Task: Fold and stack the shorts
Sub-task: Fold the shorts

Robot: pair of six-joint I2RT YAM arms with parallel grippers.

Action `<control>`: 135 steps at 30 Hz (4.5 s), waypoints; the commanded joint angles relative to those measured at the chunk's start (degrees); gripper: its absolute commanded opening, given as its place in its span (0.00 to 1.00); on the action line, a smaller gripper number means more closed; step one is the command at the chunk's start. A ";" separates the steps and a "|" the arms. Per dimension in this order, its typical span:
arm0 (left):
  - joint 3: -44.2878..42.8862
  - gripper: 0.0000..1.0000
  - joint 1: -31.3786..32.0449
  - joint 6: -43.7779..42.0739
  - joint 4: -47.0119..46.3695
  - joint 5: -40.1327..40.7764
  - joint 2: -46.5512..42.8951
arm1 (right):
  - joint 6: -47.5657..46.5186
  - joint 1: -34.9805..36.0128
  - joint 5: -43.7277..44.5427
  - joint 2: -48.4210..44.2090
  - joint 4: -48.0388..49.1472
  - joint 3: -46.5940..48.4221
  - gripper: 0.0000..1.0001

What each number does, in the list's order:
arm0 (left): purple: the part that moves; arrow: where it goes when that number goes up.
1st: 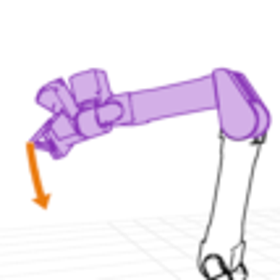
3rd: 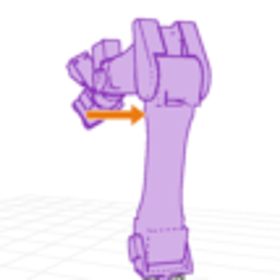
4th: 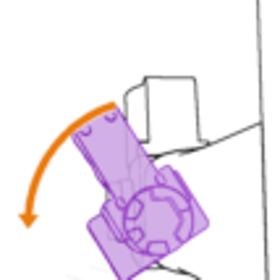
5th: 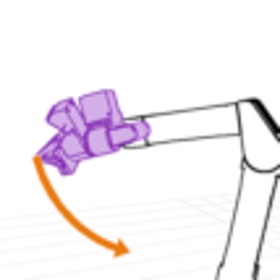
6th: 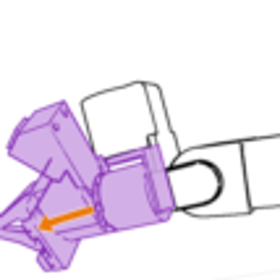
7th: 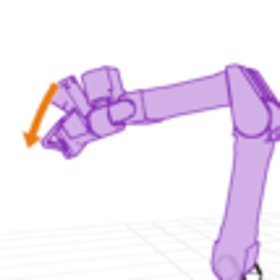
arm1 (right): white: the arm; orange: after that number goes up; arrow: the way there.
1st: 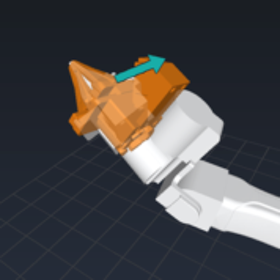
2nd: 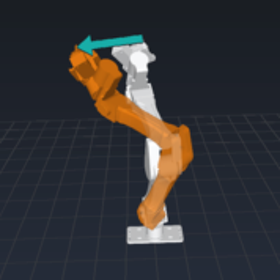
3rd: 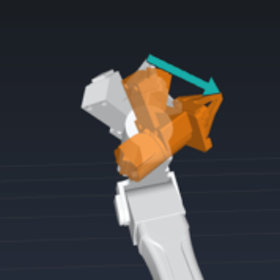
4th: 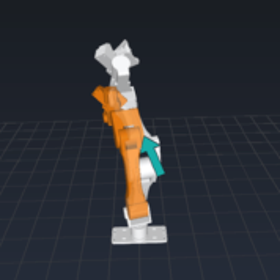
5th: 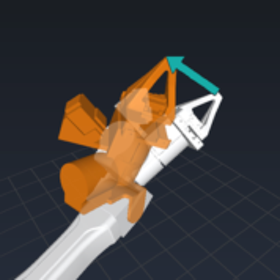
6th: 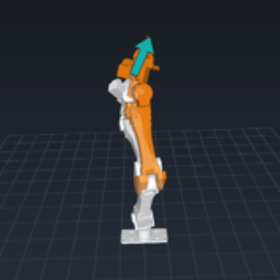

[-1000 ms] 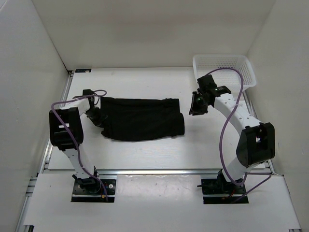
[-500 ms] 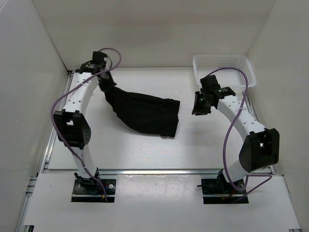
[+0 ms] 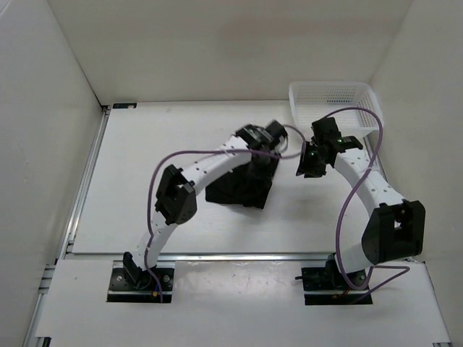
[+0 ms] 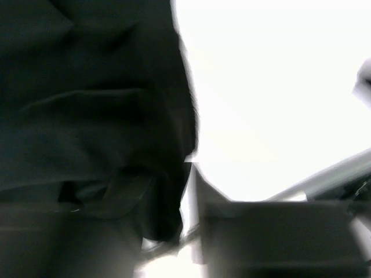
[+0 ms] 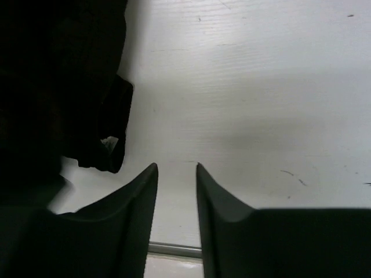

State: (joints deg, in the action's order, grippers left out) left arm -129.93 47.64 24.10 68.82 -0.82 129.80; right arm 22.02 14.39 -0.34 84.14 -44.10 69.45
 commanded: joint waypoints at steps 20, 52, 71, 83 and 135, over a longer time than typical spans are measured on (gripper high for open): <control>19.89 0.30 -15.37 6.32 -5.80 -6.65 -19.24 | -1.19 -0.78 -3.43 -7.51 -0.29 -4.15 0.15; 36.84 0.59 -29.44 5.61 -10.02 -10.17 -27.22 | -3.13 9.24 -27.17 41.90 5.07 41.29 0.14; 37.91 0.57 -29.44 5.08 -10.55 -10.69 -28.28 | 2.24 3.81 -9.33 27.48 5.60 33.56 0.00; 36.16 0.60 -23.74 5.08 -13.26 -15.79 -20.65 | 3.29 -1.12 -5.21 30.73 5.16 33.39 0.01; 30.88 0.31 -21.62 7.37 -20.04 -16.49 -4.82 | 2.86 3.89 -16.27 12.72 11.93 3.76 0.02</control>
State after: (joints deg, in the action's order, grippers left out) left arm -96.27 26.02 32.25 50.26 -15.22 124.51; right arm 26.33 18.11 -17.08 98.39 -31.46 73.87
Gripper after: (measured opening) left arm 0.381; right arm 0.015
